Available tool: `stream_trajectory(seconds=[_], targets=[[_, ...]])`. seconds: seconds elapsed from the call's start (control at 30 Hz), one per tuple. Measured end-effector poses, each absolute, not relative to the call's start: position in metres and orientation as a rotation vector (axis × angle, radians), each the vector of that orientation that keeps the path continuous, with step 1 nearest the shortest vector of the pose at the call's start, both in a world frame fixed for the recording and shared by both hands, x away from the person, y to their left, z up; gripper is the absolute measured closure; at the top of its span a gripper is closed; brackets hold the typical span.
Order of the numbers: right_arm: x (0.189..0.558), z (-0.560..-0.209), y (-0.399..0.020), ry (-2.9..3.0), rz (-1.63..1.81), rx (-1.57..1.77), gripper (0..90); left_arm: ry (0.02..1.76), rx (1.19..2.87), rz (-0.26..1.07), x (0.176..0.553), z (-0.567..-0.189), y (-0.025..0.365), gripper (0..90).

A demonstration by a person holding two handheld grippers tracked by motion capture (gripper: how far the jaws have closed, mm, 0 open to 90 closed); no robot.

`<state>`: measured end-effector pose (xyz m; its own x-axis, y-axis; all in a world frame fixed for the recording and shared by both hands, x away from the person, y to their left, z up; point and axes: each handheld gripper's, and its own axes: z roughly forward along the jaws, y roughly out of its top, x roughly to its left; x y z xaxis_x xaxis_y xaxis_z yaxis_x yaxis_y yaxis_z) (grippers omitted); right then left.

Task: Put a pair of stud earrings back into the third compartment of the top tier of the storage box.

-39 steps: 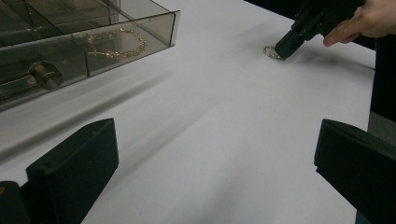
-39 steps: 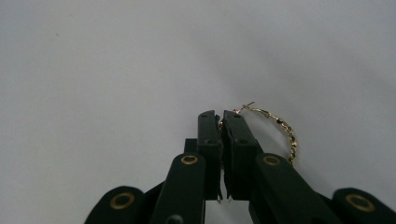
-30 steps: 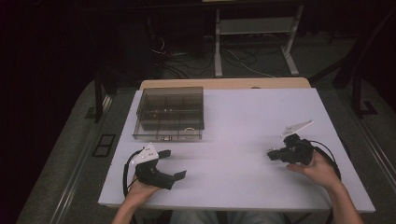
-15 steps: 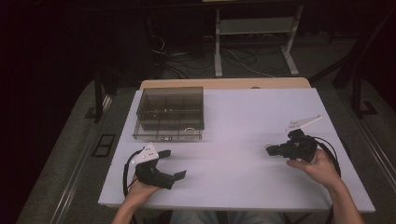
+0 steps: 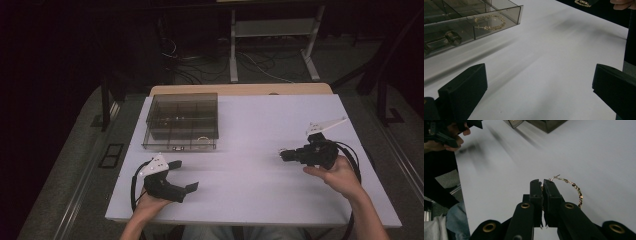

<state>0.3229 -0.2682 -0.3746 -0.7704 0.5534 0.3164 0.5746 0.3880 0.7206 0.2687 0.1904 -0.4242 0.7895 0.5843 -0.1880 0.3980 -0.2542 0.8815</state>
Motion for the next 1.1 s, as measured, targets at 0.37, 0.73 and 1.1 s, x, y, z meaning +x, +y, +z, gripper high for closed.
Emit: stream_trajectory(seconds=[0.37,0.73,1.1], targets=[[0.328,-0.361,-0.254,-2.612,-1.367,-1.006,85.2,0.749,1.881,0.212,0.268,-0.424,0.190,0.0],[0.334,-0.345,-0.242,-2.640,-1.384,-0.960,85.2,0.747,1.881,0.214,0.268,-0.424,0.191,0.0],[0.341,-0.329,-0.224,-2.660,-1.386,-0.906,85.1,0.747,1.880,0.214,0.268,-0.424,0.190,0.0]])
